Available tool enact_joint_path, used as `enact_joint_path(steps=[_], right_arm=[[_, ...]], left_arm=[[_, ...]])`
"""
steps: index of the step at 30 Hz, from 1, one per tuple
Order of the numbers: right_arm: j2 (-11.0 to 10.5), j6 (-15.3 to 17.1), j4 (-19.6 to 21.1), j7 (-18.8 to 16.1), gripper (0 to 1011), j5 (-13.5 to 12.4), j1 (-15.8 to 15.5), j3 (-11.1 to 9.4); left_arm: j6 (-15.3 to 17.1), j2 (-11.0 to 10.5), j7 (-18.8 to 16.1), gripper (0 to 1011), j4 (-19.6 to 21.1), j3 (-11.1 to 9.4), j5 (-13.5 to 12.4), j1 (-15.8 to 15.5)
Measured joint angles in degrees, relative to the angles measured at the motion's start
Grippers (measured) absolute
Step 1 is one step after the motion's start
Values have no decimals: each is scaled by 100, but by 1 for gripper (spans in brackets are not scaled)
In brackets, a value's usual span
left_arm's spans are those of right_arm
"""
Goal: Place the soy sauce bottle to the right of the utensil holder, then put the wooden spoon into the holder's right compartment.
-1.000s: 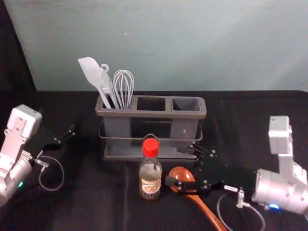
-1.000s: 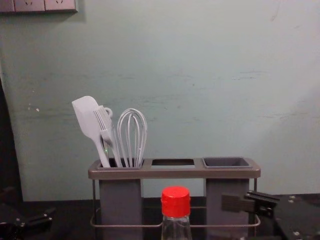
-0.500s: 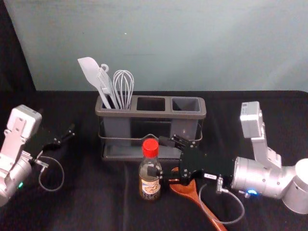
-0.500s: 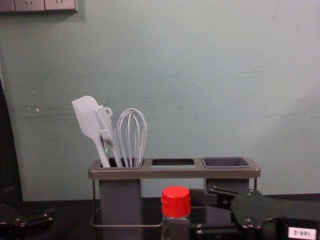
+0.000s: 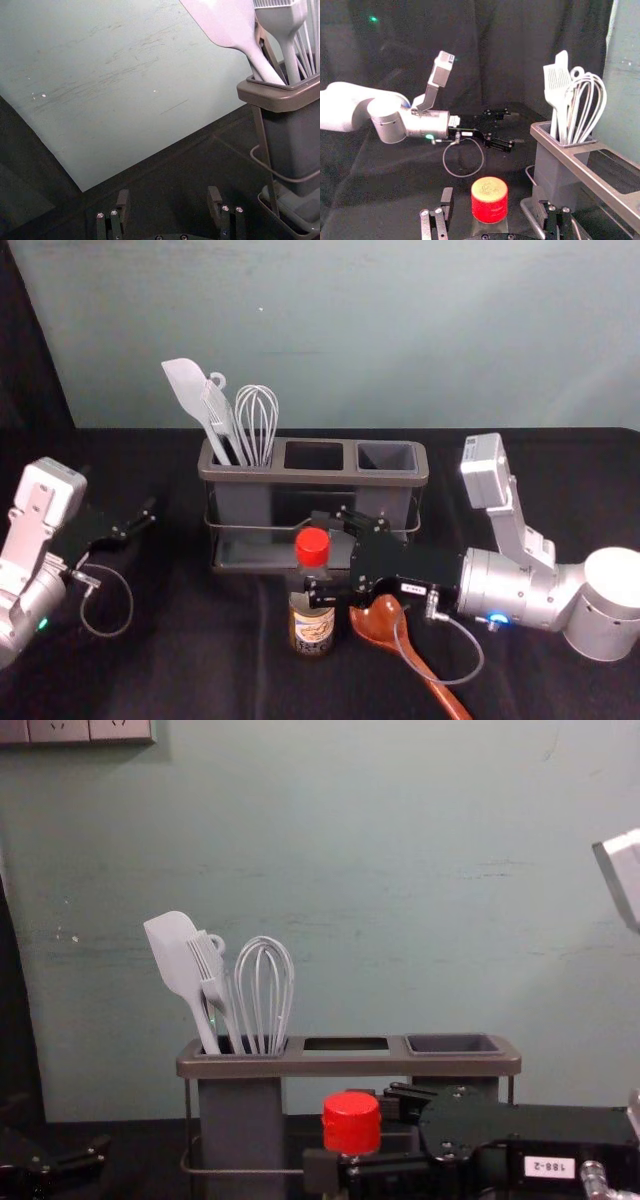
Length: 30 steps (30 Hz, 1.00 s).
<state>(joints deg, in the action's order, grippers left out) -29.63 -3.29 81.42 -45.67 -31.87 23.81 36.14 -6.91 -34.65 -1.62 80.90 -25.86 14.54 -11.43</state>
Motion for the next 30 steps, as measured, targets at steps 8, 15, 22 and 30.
enact_joint_path(steps=[8, 15, 22, 30], right_arm=[[92, -61, -88, 137, 1000, 105, 60, 25], [194, -162, -182, 217, 1000, 133, 55, -12], [283, -273, -265, 232, 1002, 131, 19, -58], [304, -320, -279, 227, 1002, 131, 8, -68]], left_arm=[[0, 0, 0, 1011, 0, 0, 0, 0], [0, 0, 0, 1012, 0, 0, 0, 0], [0, 0, 0, 1011, 0, 0, 0, 0], [0, 0, 0, 1011, 0, 0, 0, 0]])
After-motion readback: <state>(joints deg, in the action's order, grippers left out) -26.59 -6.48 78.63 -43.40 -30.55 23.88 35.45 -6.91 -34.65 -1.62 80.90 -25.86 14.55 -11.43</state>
